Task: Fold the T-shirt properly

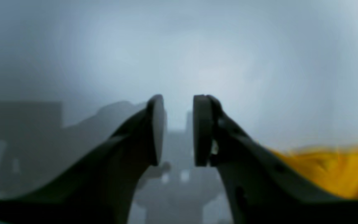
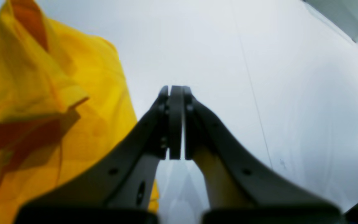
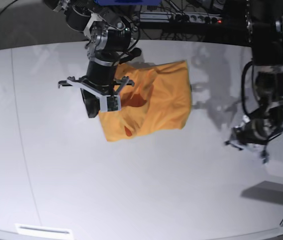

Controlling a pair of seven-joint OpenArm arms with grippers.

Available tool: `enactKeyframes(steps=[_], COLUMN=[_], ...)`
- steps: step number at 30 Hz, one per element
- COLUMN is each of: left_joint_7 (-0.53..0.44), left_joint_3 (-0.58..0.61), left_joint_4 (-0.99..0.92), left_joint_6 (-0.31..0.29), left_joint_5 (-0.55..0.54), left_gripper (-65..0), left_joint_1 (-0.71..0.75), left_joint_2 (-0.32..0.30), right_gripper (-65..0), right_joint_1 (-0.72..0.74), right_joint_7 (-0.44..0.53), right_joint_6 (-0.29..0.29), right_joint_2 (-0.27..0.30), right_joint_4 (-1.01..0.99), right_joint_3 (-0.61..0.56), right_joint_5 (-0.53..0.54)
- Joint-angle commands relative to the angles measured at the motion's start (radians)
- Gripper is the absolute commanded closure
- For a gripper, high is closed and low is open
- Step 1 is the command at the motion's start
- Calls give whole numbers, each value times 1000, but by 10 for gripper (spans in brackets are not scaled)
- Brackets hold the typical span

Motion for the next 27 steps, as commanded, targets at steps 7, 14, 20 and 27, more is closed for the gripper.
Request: enactKeyframes(steps=[7, 14, 20, 27], left_joint_7=[-10, -10, -10, -8], left_joint_3=[-16, -16, -16, -28], left_joint_4=[250, 308, 302, 299], left_joint_6=[-12, -10, -9, -7], left_joint_5=[-27, -27, -27, -25], left_gripper=[-149, -149, -149, -149], left_joint_1=[105, 160, 162, 163], left_joint_2=[-6, 3, -3, -4], right_gripper=[0, 0, 0, 0], right_joint_1=[7, 13, 13, 25], right_joint_7=[59, 59, 57, 57], right_joint_6=[133, 299, 431, 471], right_joint_2=[-10, -17, -29, -32], right_joint_4=[16, 16, 16, 16], right_joint_3=[23, 43, 46, 97], right_joint_5=[-24, -24, 15, 145])
